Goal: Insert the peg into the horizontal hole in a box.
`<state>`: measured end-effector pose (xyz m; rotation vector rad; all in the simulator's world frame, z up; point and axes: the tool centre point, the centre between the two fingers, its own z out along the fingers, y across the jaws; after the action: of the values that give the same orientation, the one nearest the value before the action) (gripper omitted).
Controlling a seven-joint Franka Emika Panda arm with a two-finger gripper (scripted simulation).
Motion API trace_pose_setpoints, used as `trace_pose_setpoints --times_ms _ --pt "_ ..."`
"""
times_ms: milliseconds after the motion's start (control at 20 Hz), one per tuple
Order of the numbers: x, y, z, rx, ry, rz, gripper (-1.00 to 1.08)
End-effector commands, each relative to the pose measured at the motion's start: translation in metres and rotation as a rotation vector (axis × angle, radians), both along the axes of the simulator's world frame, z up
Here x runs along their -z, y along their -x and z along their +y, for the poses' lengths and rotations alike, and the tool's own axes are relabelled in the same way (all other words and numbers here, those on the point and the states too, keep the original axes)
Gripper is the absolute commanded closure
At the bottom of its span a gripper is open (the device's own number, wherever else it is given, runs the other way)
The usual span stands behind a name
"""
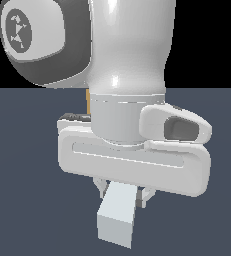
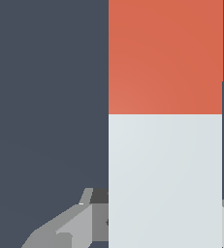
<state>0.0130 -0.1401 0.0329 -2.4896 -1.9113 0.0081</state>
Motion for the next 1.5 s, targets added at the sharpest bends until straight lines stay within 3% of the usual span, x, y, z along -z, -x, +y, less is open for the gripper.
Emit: trace_pose_setpoints --times_ms 0,300,500,1450 --pt "-0.015 -0.011 0.022 -0.068 0.001 -0.006 1.08" --pt "-0.053 -0.027 0.092 -0.28 0.001 -0.006 1.08" --pt "-0.067 -0.029 0.119 -0.359 -0.001 -0.006 1.08" --pt "-0.07 -0.026 0.135 -0.378 -0.002 -0.003 1.08"
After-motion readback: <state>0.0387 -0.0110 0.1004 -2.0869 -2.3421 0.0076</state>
